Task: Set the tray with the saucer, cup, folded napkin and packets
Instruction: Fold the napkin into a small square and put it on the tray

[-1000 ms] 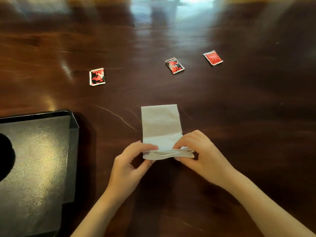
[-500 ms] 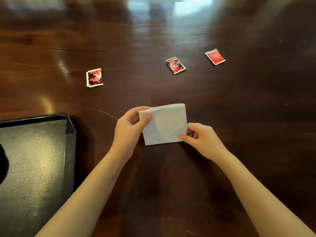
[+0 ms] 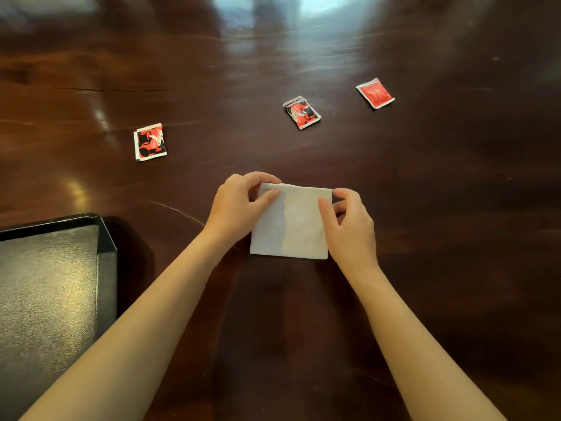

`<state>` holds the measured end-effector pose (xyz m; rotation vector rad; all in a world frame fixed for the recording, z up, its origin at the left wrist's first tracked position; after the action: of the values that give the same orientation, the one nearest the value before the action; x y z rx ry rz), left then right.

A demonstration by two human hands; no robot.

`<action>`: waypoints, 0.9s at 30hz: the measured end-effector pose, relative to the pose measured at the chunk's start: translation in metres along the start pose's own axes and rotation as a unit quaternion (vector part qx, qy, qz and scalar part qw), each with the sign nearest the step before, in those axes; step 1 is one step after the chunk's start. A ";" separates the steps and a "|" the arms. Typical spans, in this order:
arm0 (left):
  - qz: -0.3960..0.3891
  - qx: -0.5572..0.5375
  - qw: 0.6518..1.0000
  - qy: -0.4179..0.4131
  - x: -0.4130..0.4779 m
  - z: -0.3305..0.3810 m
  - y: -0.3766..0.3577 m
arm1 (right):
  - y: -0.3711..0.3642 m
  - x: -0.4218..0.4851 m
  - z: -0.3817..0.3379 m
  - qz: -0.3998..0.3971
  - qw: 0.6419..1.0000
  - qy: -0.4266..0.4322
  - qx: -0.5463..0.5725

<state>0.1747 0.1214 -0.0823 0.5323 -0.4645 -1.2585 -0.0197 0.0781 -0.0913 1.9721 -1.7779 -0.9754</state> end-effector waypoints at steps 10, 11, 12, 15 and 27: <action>0.135 0.078 0.988 -0.017 -0.020 0.017 0.016 | 0.011 0.005 0.001 0.060 0.998 -0.024 0.021; 0.185 0.082 0.979 -0.041 -0.031 0.027 0.022 | 0.019 0.005 0.002 0.086 0.994 -0.027 0.057; 0.203 0.096 0.971 -0.078 -0.040 0.039 0.021 | 0.025 0.001 -0.004 0.110 0.992 0.003 0.067; 0.058 0.216 0.961 -0.162 -0.044 0.054 -0.023 | -0.007 -0.019 -0.042 0.032 0.979 0.190 -0.066; -0.071 0.311 0.946 -0.049 -0.038 0.001 -0.052 | -0.042 -0.007 0.007 -0.027 0.911 0.220 -0.349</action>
<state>0.1252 0.1466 -0.1152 1.0529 -0.9342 -1.2696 0.0072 0.0933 -0.1210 1.6005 -0.9470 -0.9148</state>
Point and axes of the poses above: each hand's wrist, its own x-axis towards the middle knuckle, its own y-axis out of the back of the hand, z = x × y, the point moved 8 cm from there along x, towards the middle knuckle, and after that the axes turned 12 degrees about -y, right-handed, at the moved point
